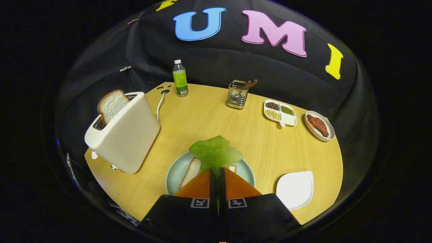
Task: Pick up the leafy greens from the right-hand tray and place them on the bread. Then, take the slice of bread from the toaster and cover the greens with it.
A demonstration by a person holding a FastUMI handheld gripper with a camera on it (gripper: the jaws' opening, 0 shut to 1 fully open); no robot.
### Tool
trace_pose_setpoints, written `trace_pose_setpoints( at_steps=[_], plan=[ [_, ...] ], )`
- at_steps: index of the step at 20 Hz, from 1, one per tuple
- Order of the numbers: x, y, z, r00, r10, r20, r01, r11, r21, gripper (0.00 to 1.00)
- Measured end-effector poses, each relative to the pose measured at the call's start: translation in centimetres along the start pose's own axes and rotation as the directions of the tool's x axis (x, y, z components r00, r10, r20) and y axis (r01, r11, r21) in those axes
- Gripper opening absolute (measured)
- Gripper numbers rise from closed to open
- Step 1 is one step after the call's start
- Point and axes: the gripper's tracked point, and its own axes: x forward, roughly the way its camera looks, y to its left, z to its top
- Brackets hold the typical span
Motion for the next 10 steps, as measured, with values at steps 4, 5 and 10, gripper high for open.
trace_pose_setpoints(
  at_steps=[4,5,10],
  plan=[
    [1.5,0.2,-1.3,0.999,-0.023,-0.039,0.021,0.999,-0.032,0.05],
    [1.3,0.1,-1.1,0.998,-0.027,-0.048,0.026,0.999,-0.037,0.06],
    [2.2,0.9,-1.8,0.997,-0.013,-0.081,0.011,1.000,-0.025,0.11]
  ],
)
